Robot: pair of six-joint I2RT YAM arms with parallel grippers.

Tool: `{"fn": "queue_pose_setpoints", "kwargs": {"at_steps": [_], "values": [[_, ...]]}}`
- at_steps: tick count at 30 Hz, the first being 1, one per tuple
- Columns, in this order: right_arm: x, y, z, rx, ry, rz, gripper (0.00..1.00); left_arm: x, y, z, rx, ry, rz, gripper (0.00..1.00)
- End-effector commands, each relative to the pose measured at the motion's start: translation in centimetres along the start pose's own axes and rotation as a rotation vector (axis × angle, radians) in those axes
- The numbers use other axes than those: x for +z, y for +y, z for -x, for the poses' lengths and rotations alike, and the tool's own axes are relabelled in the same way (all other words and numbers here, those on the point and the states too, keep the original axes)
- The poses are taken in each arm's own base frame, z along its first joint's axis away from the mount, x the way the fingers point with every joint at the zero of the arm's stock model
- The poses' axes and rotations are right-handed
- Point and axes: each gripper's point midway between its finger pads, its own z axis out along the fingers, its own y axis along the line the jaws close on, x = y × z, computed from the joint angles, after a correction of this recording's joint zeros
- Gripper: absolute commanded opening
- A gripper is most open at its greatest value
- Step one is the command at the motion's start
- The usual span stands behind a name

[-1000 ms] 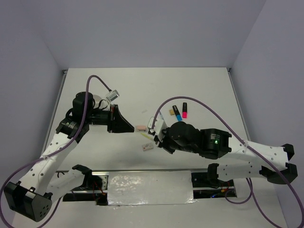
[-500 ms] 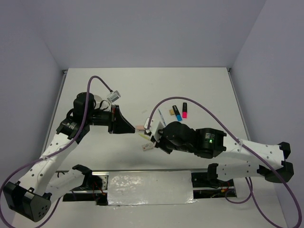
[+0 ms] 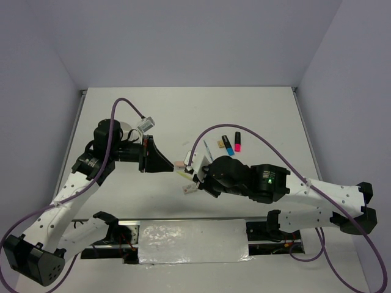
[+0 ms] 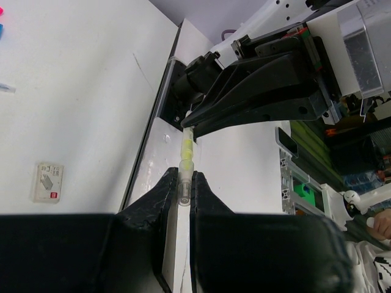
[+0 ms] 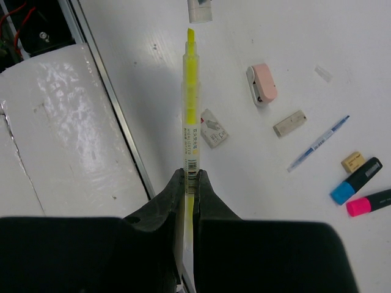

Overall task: Sort the stationery into containers
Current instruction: Close the pen cap on the pen.

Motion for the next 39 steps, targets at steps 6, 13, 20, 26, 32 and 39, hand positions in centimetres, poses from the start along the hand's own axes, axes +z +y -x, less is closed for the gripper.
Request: {"fn": "queue_pose_setpoints", "kwargs": {"at_steps": [6, 13, 20, 26, 32, 39], "values": [[-0.7, -0.3, 3.4, 0.011, -0.096, -0.010, 0.00, -0.1, -1.5, 0.5, 0.089, -0.008, -0.046, 0.00], [-0.7, -0.4, 3.4, 0.011, -0.099, -0.018, 0.00, -0.1, -1.2, 0.3, 0.089, -0.007, -0.032, 0.00], [-0.5, -0.2, 2.3, 0.015, -0.069, -0.011, 0.00, -0.1, -0.9, 0.7, 0.093, -0.015, 0.000, 0.00], [-0.5, -0.1, 1.4, 0.024, -0.057, -0.013, 0.00, 0.0, -0.9, 1.5, 0.098, -0.034, 0.000, 0.00], [-0.6, -0.5, 1.1, 0.026, -0.060, -0.033, 0.00, 0.1, -1.2, 1.8, 0.108, -0.043, -0.018, 0.00], [-0.4, -0.8, 1.1, 0.019, -0.055, -0.050, 0.00, -0.2, -1.7, 1.8, 0.136, -0.055, -0.022, 0.00]]}}
